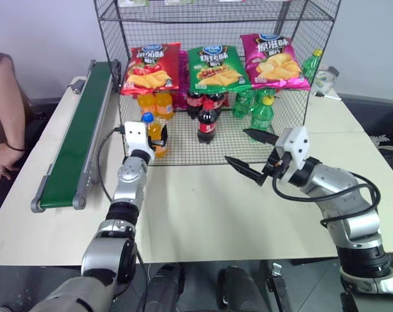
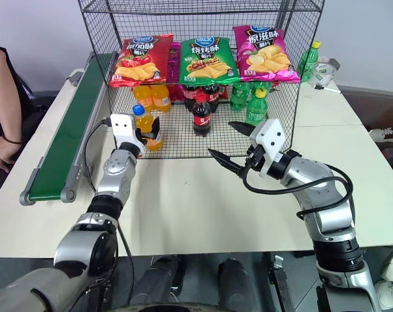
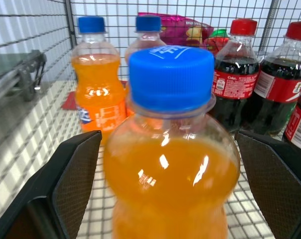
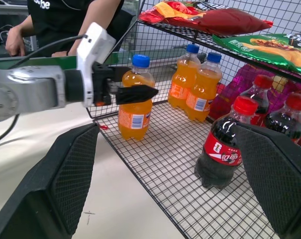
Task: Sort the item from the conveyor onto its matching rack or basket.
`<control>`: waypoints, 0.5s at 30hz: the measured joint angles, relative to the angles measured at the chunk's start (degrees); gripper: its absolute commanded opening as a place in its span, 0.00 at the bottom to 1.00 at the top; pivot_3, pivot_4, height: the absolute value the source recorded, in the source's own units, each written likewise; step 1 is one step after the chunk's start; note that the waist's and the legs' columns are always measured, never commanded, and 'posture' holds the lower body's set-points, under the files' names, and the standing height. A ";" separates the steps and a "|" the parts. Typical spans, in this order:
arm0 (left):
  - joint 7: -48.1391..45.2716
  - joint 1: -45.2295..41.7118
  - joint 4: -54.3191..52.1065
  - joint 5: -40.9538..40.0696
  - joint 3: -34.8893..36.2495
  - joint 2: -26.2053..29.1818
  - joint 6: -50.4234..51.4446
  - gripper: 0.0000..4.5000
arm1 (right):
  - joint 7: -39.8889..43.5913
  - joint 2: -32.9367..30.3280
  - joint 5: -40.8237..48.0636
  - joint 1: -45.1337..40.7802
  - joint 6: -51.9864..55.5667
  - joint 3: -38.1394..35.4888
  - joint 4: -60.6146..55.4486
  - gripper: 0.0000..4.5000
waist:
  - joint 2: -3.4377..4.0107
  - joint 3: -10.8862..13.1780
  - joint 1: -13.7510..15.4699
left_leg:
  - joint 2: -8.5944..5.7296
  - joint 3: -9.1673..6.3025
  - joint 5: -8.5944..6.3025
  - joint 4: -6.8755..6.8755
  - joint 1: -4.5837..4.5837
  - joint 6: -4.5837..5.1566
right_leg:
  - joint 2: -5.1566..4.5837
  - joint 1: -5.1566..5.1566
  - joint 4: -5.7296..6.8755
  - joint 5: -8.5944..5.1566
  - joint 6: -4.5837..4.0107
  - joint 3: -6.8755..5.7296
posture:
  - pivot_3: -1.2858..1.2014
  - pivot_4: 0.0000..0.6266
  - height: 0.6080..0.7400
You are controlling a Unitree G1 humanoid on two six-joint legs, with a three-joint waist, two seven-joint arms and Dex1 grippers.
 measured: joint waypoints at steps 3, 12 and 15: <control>-0.44 3.80 -8.38 -0.01 -0.26 0.20 4.72 1.00 | -0.27 0.00 0.01 -0.45 0.73 0.05 0.00 1.00 | 0.00 0.00 0.09 | 0.00 0.00 0.00 0.01 0.00 0.00 | -0.01 0.01 0.00 0.00 0.00 0.00 | 0.52 0.24 1.00; -7.97 13.85 -31.37 -7.41 -0.57 4.03 21.27 1.00 | -0.29 -0.06 0.14 -1.06 1.99 0.08 -0.19 1.00 | 0.03 -0.02 -0.29 | 0.07 0.00 0.01 -0.03 0.02 -0.02 | -0.02 -0.02 0.01 -0.01 -0.03 0.04 | 0.52 0.24 1.00; -12.06 17.69 -40.32 -12.53 0.79 9.50 29.39 1.00 | -0.12 -0.27 0.22 -1.05 2.04 0.00 -0.29 1.00 | 0.06 -0.03 -0.51 | 0.09 0.00 0.01 -0.04 0.04 -0.02 | -0.02 -0.02 0.01 -0.01 -0.04 0.05 | 0.52 0.24 1.00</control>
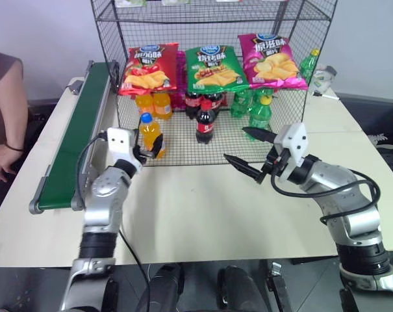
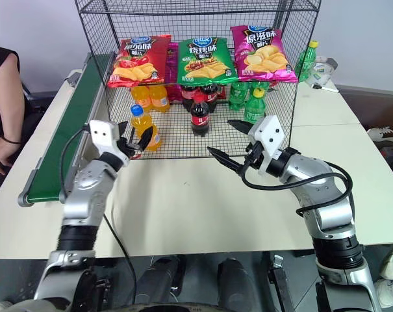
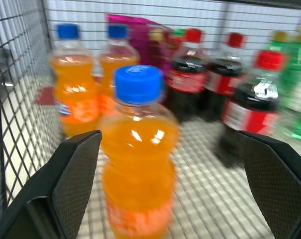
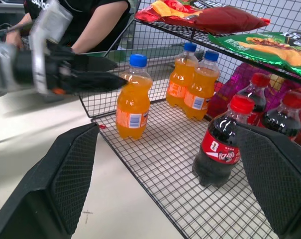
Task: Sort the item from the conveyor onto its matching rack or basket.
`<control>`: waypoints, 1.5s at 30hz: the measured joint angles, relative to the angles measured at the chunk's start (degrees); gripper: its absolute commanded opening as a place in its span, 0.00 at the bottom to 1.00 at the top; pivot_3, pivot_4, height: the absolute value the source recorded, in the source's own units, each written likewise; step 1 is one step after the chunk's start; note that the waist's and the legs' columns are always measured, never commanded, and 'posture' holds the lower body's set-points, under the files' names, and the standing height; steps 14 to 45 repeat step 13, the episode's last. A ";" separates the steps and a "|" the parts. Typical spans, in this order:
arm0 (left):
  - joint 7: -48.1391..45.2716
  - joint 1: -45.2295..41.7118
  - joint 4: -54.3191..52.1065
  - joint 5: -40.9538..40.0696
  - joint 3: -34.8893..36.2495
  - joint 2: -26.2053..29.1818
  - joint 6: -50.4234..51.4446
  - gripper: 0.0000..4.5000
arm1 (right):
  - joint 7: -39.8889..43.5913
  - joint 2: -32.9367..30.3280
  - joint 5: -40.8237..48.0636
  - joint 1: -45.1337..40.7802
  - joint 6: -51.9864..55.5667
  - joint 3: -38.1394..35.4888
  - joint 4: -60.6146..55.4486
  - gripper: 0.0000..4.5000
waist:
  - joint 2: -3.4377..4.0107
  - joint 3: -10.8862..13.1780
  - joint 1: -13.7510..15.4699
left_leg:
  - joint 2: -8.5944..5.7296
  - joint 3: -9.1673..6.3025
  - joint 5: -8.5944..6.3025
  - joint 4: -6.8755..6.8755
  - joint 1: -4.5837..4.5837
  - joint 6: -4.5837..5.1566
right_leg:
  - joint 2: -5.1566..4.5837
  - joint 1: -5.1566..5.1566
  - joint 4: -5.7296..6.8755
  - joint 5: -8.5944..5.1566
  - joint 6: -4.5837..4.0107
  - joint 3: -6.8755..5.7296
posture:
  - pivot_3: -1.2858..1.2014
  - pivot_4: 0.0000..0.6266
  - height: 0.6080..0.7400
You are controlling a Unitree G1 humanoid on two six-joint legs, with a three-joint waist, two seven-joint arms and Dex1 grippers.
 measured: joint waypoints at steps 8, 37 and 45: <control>-8.58 12.90 -12.93 -9.29 11.86 16.50 12.64 1.00 | 1.28 -1.14 0.22 -0.21 -0.04 -0.53 0.79 1.00 | 0.05 -0.01 -0.51 | 0.00 0.00 -0.02 -0.07 0.01 0.01 | -0.07 0.02 -0.08 -0.02 -0.03 0.07 | 0.52 0.24 1.00; -12.23 17.76 -16.09 -13.17 16.60 20.46 15.50 1.00 | 2.44 -1.28 0.20 -0.43 -0.43 -0.54 1.98 1.00 | 0.06 -0.01 -0.15 | 0.00 -0.01 -0.03 -0.06 0.02 0.01 | -0.09 0.03 -0.12 -0.11 -0.21 0.08 | 0.52 0.24 1.00; -12.23 17.76 -16.09 -13.17 16.60 20.46 15.50 1.00 | 2.44 -1.28 0.20 -0.43 -0.43 -0.54 1.98 1.00 | 0.06 -0.01 -0.15 | 0.00 -0.01 -0.03 -0.06 0.02 0.01 | -0.09 0.03 -0.12 -0.11 -0.21 0.08 | 0.52 0.24 1.00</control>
